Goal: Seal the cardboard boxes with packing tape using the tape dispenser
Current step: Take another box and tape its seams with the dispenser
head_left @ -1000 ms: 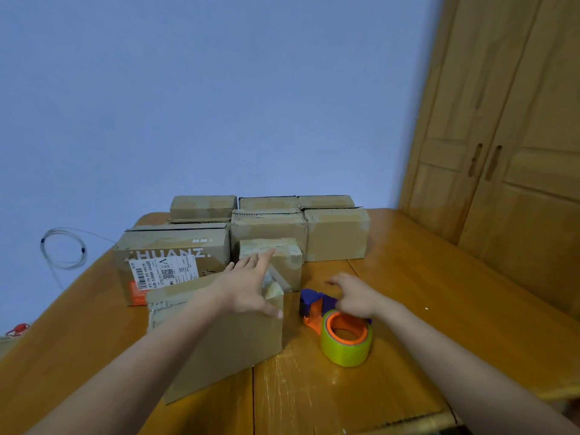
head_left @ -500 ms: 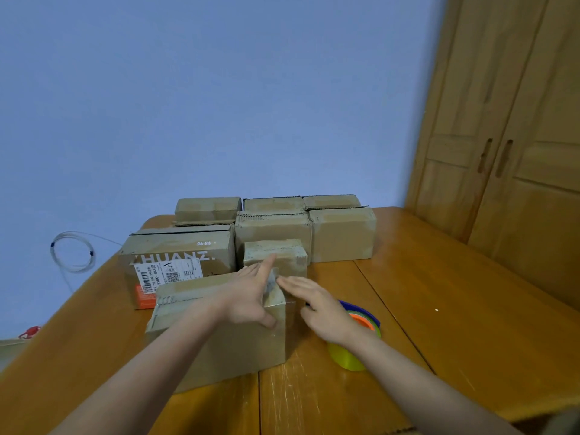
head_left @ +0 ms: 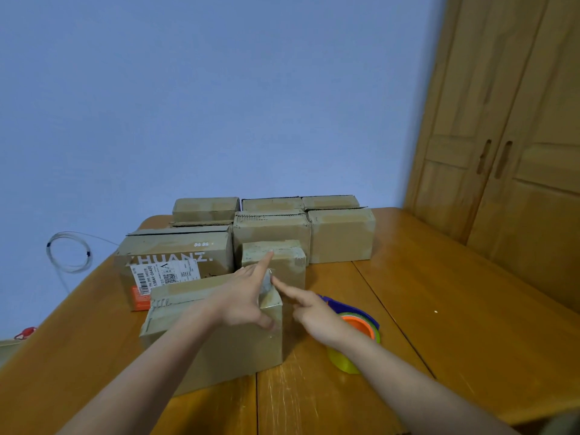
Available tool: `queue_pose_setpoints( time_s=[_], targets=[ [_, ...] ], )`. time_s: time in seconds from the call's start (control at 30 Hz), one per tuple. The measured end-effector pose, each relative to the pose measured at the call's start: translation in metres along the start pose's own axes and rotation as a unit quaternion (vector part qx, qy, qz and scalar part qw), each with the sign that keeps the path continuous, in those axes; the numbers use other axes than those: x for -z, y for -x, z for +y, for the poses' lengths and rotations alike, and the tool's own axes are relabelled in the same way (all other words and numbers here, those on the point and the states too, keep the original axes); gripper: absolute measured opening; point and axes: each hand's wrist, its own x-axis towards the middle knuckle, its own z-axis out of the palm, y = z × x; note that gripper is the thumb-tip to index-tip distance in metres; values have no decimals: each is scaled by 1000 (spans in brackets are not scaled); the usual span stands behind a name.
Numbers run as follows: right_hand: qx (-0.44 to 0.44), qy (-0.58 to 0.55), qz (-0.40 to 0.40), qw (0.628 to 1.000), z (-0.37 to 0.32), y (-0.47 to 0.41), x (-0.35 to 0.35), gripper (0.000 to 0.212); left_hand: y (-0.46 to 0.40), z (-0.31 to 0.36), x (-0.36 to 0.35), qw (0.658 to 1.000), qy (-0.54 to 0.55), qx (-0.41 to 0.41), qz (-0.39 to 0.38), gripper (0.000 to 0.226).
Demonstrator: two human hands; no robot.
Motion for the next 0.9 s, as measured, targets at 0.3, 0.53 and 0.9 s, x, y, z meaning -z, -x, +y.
queue_pose_setpoints(
  time_s=[0.3,0.53,0.9],
  targets=[
    [-13,13,156,988,-6,-42,19,37,2,-4,1,1000,16,-5,-11,136],
    [-13,133,97,986,-12,-67,18,10,6,-5,3,999,35,-22,-14,137],
    [-3,194,123,973,-14,-71,19,12,7,-6,3,999,41,-30,-21,137]
  ],
)
